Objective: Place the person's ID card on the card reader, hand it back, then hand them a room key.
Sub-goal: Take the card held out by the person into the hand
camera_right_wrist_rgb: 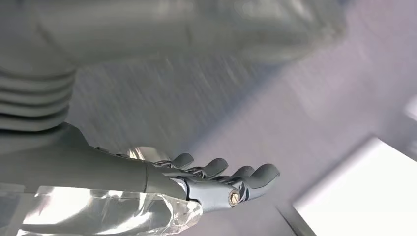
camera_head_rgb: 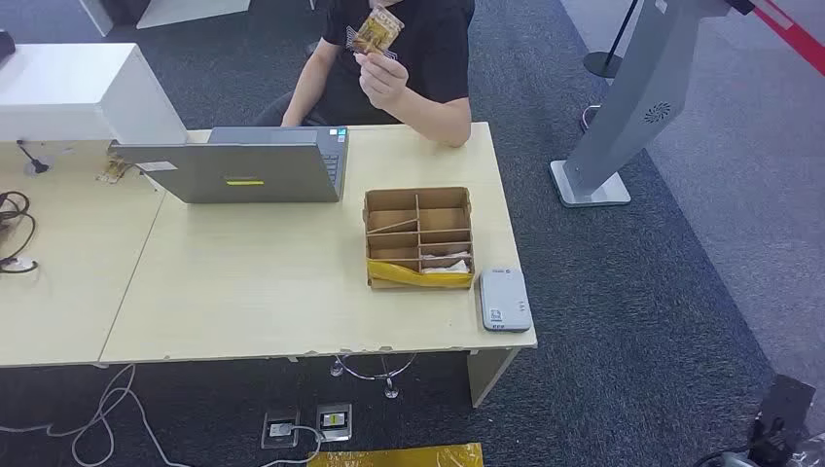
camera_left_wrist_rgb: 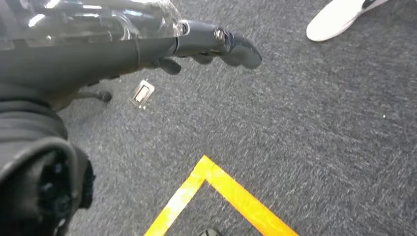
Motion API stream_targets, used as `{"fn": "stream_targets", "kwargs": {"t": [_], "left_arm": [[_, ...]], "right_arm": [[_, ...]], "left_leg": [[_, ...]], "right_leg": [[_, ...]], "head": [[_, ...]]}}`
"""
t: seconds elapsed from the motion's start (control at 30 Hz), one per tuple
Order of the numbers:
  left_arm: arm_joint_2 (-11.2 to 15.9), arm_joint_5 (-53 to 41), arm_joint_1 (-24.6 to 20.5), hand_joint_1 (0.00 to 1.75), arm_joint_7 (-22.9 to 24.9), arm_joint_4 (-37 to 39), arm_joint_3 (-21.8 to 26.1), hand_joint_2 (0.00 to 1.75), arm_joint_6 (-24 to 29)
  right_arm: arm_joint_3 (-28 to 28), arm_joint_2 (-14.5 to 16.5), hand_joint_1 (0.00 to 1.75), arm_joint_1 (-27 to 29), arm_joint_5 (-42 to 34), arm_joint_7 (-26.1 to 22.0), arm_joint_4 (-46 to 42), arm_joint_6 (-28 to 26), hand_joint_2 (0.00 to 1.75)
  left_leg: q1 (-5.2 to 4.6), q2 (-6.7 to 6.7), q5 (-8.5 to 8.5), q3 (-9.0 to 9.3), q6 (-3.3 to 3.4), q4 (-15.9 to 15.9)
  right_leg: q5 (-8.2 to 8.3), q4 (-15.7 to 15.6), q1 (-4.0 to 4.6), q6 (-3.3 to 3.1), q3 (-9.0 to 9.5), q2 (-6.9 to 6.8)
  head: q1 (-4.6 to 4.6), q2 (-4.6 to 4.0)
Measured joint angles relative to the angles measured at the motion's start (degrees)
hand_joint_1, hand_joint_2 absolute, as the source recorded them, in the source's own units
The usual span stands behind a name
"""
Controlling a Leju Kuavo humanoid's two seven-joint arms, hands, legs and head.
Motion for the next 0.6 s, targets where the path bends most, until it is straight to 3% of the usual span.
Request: {"fn": "stream_targets", "kwargs": {"t": [0.07, 0.1, 0.13, 0.2, 0.27, 0.33, 0.6], "left_arm": [[-0.1, -0.7, -0.1, 0.00, -0.4, 0.0, 0.3, 0.00, 0.0], [-0.2, -1.3, -0.1, 0.00, -0.8, 0.0, 0.6, 0.00, 0.0], [-0.3, -1.9, -0.1, 0.00, -1.1, 0.0, 1.0, 0.00, 0.0], [-0.5, -2.7, 0.1, 0.00, -1.7, 0.0, 1.7, 0.00, 0.0], [-0.5, -3.4, -0.1, 0.00, -2.1, 0.0, 2.4, 0.00, 0.0], [-0.7, -4.0, -0.8, 0.00, -2.6, 0.0, 3.1, 0.00, 0.0], [-1.7, -5.2, -1.0, 0.00, -4.0, 0.0, 5.6, 0.00, 0.0]], "right_arm": [[2.9, -0.1, 0.00, 2.7, -6.9, 9.9, -4.2, 0.7, 1.75], [6.2, -0.4, 0.00, 5.6, -13.4, 19.0, -9.0, 0.2, 1.75], [10.3, -1.1, 0.00, 8.7, -19.6, 27.0, -14.5, -2.9, 1.75], [19.0, -3.4, 0.00, 13.7, -27.7, 35.7, -25.5, -11.5, 1.75], [27.3, -5.8, 0.00, 16.5, -30.6, 37.7, -34.9, -16.4, 1.75], [35.1, -7.4, 0.00, 18.2, -31.9, 39.1, -43.4, -17.0, 1.75], [56.9, -11.7, 0.00, 18.6, -30.9, 45.4, -67.3, -17.1, 1.75]], "left_leg": [[-0.11, -0.17, -0.05, 0.02, 0.10, 0.0], [-0.29, -0.35, -0.09, 0.01, 0.19, 0.0], [-0.55, -0.44, -0.11, -0.11, 0.25, 0.0], [-0.95, 0.13, -0.32, -0.64, 0.26, -0.2], [-0.93, 1.18, -0.69, -0.89, 0.21, -0.2], [-0.87, 1.55, -0.83, -0.70, 0.32, -0.2], [-0.89, 0.03, -0.26, -0.88, 0.60, -0.1]], "right_leg": [[-0.14, 0.0, -0.11, 0.18, 0.09, -0.18], [-0.24, 0.1, -0.30, 0.30, 0.15, -0.38], [-0.34, 0.2, -0.58, 0.41, 0.12, -0.46], [-0.36, 0.6, -1.02, 0.42, -0.09, 0.14], [-0.33, 0.7, -0.99, 0.37, -0.12, 1.24], [-0.34, 0.6, -0.90, 0.38, 0.03, 1.58], [-0.33, 0.5, -0.91, 0.44, 0.21, -0.09]], "head": [[-0.04, 0.00], [-0.06, 0.00], [-0.07, 0.00], [-0.21, 0.00], [-0.37, 0.00], [-0.38, 0.00], [-0.48, 0.00]]}}
